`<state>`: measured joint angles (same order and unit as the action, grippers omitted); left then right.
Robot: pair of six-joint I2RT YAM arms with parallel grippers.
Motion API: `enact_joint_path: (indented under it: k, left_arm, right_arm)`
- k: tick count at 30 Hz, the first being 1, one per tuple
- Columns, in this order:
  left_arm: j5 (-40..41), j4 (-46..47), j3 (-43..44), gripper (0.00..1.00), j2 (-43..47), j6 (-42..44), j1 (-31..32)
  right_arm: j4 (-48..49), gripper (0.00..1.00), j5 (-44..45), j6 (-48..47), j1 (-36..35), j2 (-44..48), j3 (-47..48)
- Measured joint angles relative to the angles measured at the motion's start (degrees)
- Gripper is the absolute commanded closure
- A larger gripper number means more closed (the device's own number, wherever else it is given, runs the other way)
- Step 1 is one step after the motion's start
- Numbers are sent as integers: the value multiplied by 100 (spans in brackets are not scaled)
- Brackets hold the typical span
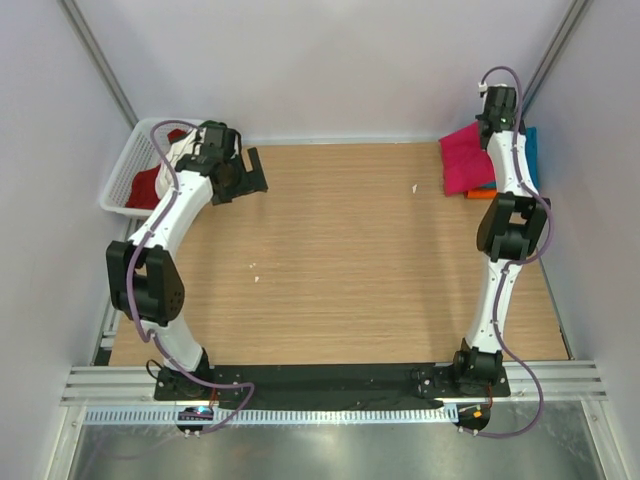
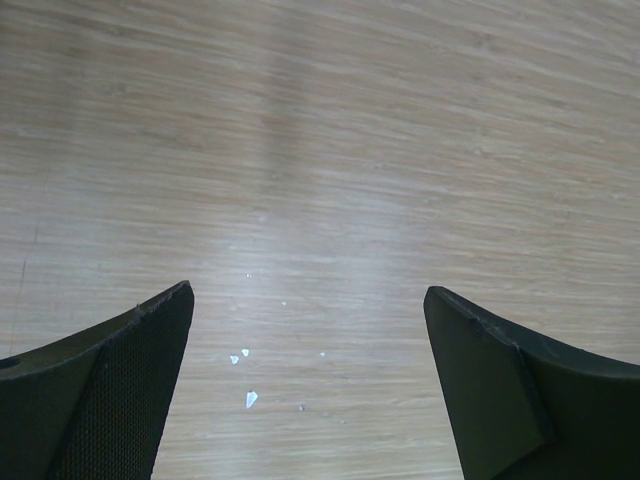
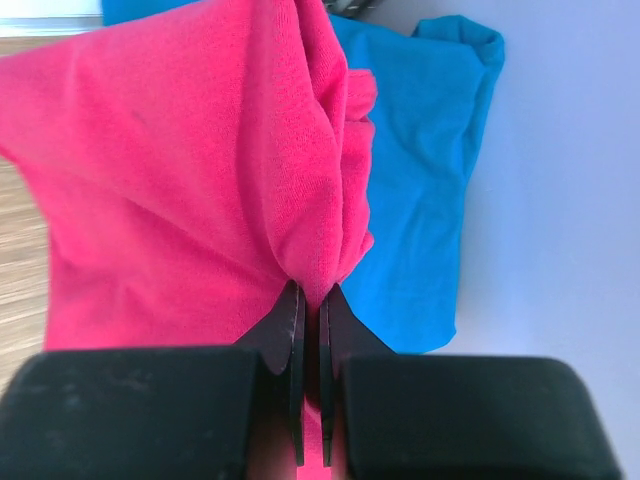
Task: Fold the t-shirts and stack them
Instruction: Neatly place the folded tshirt to the corner
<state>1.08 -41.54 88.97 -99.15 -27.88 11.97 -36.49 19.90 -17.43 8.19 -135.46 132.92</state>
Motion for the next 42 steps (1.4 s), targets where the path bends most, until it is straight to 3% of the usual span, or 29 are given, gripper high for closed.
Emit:
enact_joint_path:
  k: [10,36,39,42]
  left_arm:
    - [-26,-293,719,5,-686,-63,2]
    - [289,-291,951,0,-728,-280,94]
    - [323,-289,951,0,-728,-323,122]
    - [345,-291,955,0,-728,-334,155]
  right_arm:
    - [326,99,-26,-310,94,-24,142]
    - [1036,99,417,-647,699,-26,-103]
    - [1088,85,417,-647,776,-50,-168]
    - [1161,56,407,-645,817,-118,-170]
